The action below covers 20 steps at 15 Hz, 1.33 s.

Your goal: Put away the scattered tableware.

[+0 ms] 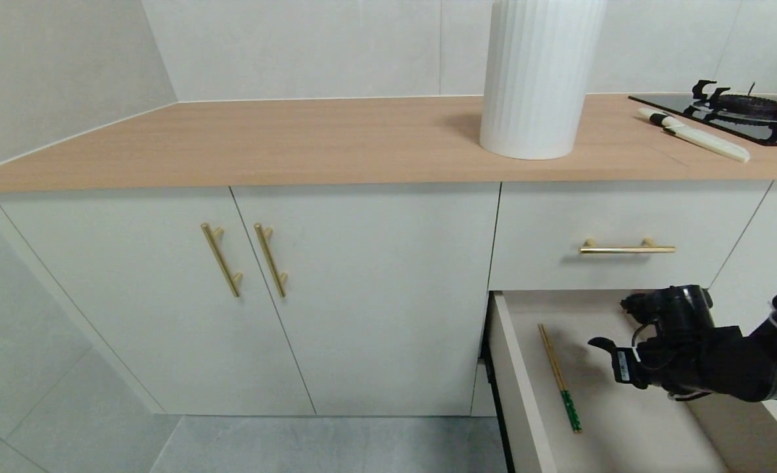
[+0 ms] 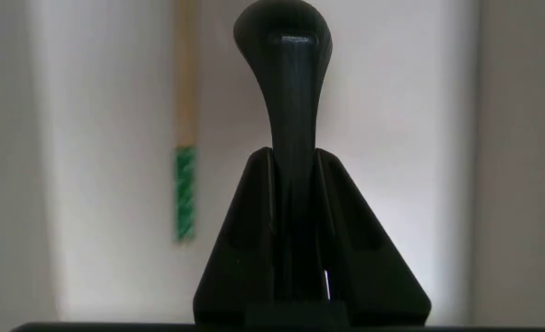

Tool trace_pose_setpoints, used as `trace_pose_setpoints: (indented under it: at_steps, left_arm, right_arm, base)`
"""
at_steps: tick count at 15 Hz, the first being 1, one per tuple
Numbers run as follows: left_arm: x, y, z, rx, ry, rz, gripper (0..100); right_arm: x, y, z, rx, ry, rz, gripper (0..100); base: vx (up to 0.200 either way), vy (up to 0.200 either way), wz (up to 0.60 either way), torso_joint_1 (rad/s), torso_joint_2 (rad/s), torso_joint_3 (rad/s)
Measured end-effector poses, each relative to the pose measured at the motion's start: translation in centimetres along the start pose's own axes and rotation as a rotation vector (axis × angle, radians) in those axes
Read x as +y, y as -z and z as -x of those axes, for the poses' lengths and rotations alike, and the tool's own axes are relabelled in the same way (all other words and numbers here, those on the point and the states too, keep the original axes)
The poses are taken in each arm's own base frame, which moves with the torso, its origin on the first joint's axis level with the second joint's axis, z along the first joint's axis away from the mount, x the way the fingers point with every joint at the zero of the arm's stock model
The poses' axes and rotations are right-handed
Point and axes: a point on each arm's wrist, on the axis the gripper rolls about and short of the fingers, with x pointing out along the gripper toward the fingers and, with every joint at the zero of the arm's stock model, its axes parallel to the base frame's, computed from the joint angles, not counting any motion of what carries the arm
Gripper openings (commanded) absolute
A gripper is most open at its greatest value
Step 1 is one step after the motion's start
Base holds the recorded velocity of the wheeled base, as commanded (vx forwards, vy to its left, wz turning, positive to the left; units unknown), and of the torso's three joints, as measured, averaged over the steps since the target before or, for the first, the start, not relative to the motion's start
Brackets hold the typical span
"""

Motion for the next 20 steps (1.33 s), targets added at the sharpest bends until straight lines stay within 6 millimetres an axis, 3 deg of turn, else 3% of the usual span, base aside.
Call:
trace_pose_setpoints:
  at_steps: [6,11,12,17,20]
  left_arm:
    - [0.0,0.0,0.0,0.0,0.0,0.0,100]
    - [0.0,0.0,0.0,0.0,0.0,0.0,100]
    - [0.0,0.0,0.0,0.0,0.0,0.0,100]
    - [0.0,0.0,0.0,0.0,0.0,0.0,100]
    - [0.0,0.0,0.0,0.0,0.0,0.0,100]
  right_arm:
    - [0.2,2.7,-4.3,-0.019,0.018,0.002,0]
    - [0.2,3.6,-6.1,-0.043,0.058,0.0,0]
    - [0.1,3.7,-6.1,-0.039,0.059,0.0,100]
    - [-0.1,3.6,-5.4,-0.043,0.062,-0.002,100]
    - [-0.2,2.3,-3.3,-0.094,0.058,-0.01,100]
  base:
    - [0.0,0.0,0.0,0.0,0.0,0.0]
    - [0.0,0.0,0.0,0.0,0.0,0.0]
    - [0.0,0.0,0.0,0.0,0.0,0.0]
    - [0.0,0.0,0.0,0.0,0.0,0.0]
    - [0.0,0.0,0.0,0.0,0.0,0.0]
